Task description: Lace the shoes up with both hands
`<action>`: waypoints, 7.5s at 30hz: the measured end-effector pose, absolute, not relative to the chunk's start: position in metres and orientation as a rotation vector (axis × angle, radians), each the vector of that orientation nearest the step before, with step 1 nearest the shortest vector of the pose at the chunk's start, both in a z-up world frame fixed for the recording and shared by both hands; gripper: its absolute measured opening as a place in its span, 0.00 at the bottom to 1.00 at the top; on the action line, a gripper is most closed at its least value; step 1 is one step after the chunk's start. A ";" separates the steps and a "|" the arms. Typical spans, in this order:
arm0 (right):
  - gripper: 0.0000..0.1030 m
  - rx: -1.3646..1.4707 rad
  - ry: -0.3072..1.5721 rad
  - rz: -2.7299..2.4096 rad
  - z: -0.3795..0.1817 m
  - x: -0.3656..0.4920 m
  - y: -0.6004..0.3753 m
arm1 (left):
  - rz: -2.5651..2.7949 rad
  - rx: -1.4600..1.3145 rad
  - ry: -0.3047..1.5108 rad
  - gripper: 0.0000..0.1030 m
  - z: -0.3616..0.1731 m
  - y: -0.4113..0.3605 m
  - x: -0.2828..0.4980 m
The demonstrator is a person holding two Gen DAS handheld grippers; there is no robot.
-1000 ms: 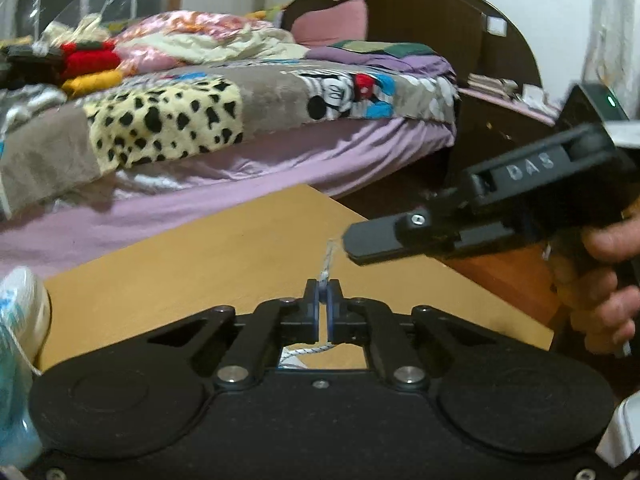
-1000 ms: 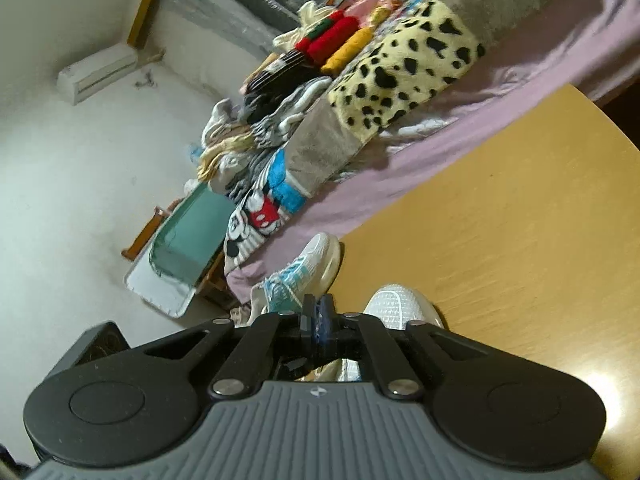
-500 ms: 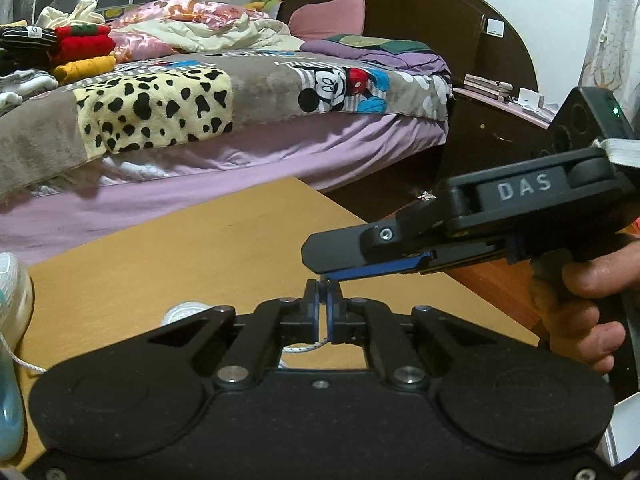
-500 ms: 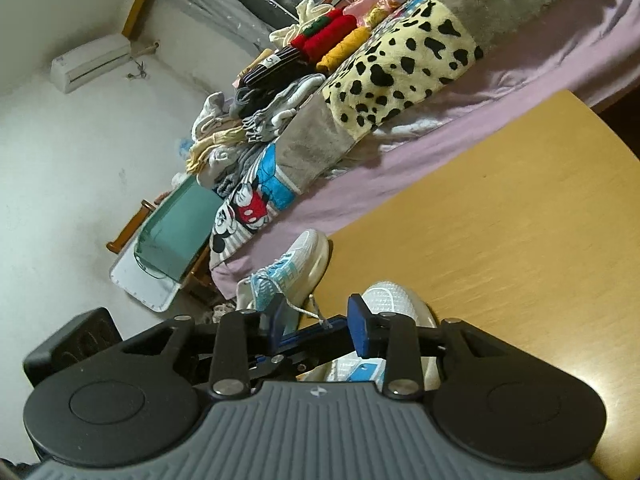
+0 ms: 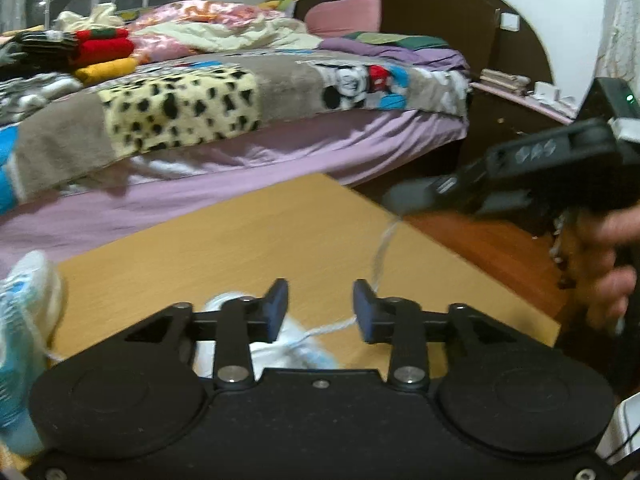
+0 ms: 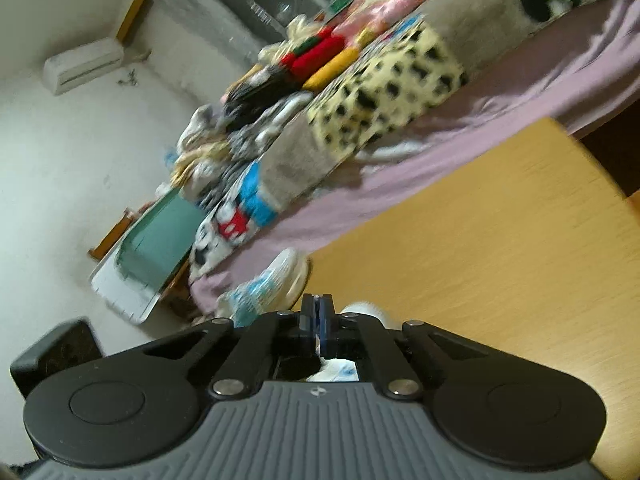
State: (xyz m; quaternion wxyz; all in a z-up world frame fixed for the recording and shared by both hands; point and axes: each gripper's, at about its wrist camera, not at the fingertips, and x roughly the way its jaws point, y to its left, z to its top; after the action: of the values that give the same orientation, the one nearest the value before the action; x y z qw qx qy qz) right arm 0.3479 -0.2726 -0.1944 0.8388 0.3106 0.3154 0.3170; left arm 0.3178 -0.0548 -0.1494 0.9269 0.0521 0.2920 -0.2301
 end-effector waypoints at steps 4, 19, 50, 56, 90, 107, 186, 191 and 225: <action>0.04 0.689 0.613 0.572 -0.189 0.347 -0.300 | -0.430 0.148 0.635 0.46 -0.156 -0.036 0.311; 0.04 0.732 0.467 0.400 -0.167 0.346 -0.341 | -0.225 0.101 0.782 0.12 -0.185 -0.024 0.299; 0.04 0.809 0.091 0.063 -0.078 0.277 -0.468 | 0.058 -0.098 0.730 0.07 -0.190 -0.043 0.291; 0.04 0.824 -0.005 -0.004 -0.058 0.255 -0.495 | 0.067 -0.102 0.731 0.07 -0.190 -0.043 0.292; 0.04 0.815 -0.218 -0.241 -0.042 0.198 -0.554 | 0.007 -0.139 0.780 0.21 -0.190 -0.036 0.296; 0.04 0.619 0.124 0.242 -0.044 0.288 -0.377 | 0.045 -0.402 0.745 0.45 -0.168 0.105 0.260; 0.04 0.506 0.446 0.594 -0.100 0.247 -0.224 | 0.177 -1.090 0.351 0.02 -0.135 0.141 0.140; 0.04 0.484 0.403 0.611 -0.090 0.250 -0.227 | 0.078 -0.738 0.345 0.02 -0.074 0.125 0.177; 0.04 0.493 -0.092 0.580 0.126 0.258 -0.298 | -0.418 -0.370 -0.141 0.00 0.166 0.071 0.233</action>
State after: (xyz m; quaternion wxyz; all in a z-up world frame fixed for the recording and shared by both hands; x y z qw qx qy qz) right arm 0.2576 -0.2981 0.1256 0.9274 0.2404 -0.0448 0.2830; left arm 0.2331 0.0715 0.1660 0.9589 -0.1824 -0.0695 -0.2060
